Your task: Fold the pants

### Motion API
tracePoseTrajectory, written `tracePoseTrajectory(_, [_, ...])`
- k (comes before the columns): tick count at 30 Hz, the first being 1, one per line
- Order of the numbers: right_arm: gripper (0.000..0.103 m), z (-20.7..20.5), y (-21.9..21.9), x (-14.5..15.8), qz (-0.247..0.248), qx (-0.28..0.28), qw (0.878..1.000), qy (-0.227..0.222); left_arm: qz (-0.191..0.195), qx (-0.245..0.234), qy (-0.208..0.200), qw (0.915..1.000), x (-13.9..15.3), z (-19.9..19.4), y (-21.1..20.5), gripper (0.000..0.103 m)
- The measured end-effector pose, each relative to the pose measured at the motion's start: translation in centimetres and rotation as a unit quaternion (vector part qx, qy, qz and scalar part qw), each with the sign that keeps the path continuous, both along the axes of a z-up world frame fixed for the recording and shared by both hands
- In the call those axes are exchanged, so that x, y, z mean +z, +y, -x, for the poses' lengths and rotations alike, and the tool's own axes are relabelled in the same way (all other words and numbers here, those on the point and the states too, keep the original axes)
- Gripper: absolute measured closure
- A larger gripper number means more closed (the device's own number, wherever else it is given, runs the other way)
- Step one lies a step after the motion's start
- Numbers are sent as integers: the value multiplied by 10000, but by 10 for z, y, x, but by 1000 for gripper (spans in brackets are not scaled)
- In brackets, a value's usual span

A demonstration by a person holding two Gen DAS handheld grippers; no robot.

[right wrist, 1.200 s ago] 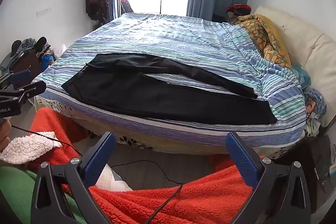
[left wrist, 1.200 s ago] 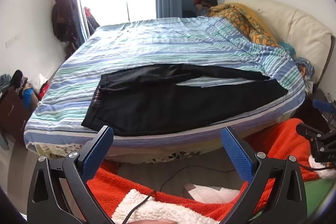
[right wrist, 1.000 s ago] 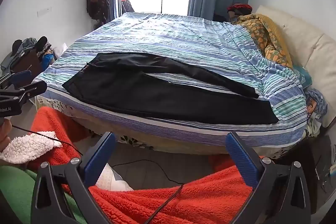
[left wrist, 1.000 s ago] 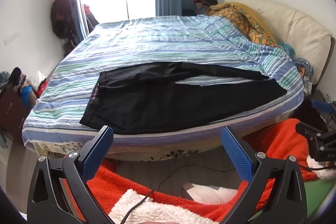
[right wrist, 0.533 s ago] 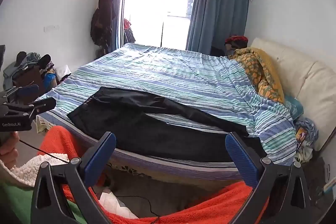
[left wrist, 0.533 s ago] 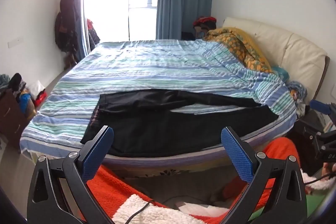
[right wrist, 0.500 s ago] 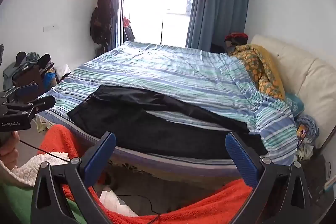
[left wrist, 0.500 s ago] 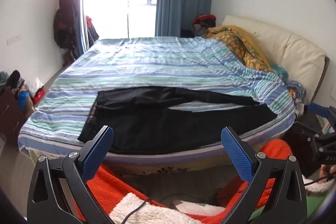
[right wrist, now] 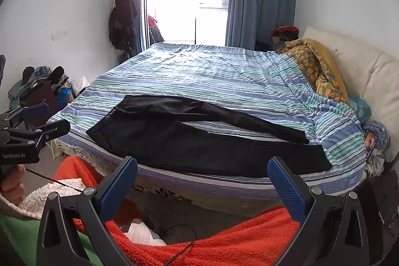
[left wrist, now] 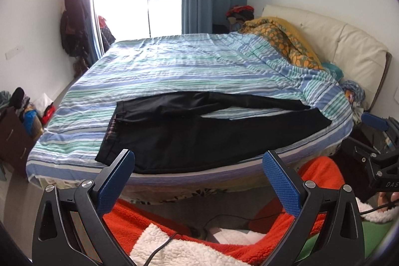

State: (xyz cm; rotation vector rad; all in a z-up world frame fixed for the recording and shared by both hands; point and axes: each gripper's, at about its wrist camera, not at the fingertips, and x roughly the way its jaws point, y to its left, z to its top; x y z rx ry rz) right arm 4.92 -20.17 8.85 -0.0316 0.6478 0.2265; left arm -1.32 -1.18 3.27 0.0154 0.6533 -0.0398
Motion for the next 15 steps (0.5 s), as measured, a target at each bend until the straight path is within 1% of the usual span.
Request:
tracePoseTrajectory(2, [0, 0, -1, -1, 59, 2, 10000, 4, -30, 20, -14, 10000, -1, 1, -1, 1])
tracePoseTrajectory(5, [0, -3, -4, -1, 16, -36, 10000, 25, -20, 44, -119, 9999, 2, 2, -1, 1])
tracePoseTrajectory(7, [0, -2, -2, -1, 20, -16, 10000, 7, -43, 4, -108, 9999, 3, 1, -3, 1])
tracePoseTrajectory(11, [0, 0, 1, 0, 44, 4, 10000, -50, -208, -96, -114, 9997, 2, 1, -10, 1])
tracePoseTrajectory(15, [0, -3, 1, -2, 10, -20, 10000, 19, -255, -146, -114, 9995, 3, -1, -12, 1])
